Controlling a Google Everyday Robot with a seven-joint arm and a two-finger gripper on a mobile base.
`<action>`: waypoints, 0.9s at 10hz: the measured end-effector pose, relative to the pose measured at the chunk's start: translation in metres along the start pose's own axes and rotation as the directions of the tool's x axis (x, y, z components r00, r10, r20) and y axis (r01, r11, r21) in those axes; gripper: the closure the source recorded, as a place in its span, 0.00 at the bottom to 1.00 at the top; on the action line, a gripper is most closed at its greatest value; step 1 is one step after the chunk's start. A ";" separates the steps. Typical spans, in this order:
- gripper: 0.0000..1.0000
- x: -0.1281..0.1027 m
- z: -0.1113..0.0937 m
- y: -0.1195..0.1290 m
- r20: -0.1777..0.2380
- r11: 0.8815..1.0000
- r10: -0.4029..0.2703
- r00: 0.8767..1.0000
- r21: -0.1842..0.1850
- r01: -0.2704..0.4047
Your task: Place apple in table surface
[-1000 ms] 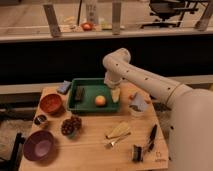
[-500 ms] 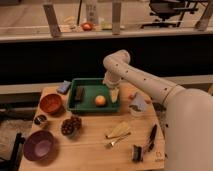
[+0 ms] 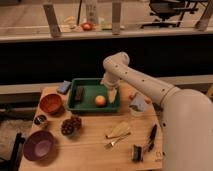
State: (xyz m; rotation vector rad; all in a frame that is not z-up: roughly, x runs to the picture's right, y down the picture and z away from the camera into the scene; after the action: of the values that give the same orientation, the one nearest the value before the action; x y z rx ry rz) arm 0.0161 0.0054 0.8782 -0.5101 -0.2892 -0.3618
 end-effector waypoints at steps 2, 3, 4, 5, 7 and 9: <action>0.20 -0.005 0.009 -0.004 0.016 1.000 -0.007 1.000 0.004 0.007; 0.20 -0.007 0.015 -0.005 0.024 1.000 -0.008 1.000 0.007 0.008; 0.20 -0.009 0.017 -0.006 0.031 1.000 -0.013 0.999 0.009 0.013; 0.20 -0.009 0.019 -0.006 0.040 1.000 -0.019 0.999 0.012 0.018; 0.20 -0.009 0.026 -0.005 0.058 1.000 -0.026 0.998 0.017 0.025; 0.20 -0.012 0.032 -0.004 0.072 0.999 -0.038 0.997 0.022 0.036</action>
State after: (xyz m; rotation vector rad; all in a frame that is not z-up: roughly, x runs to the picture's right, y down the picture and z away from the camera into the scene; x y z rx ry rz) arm -0.0016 0.0218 0.9022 -0.4991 -0.3726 -0.3762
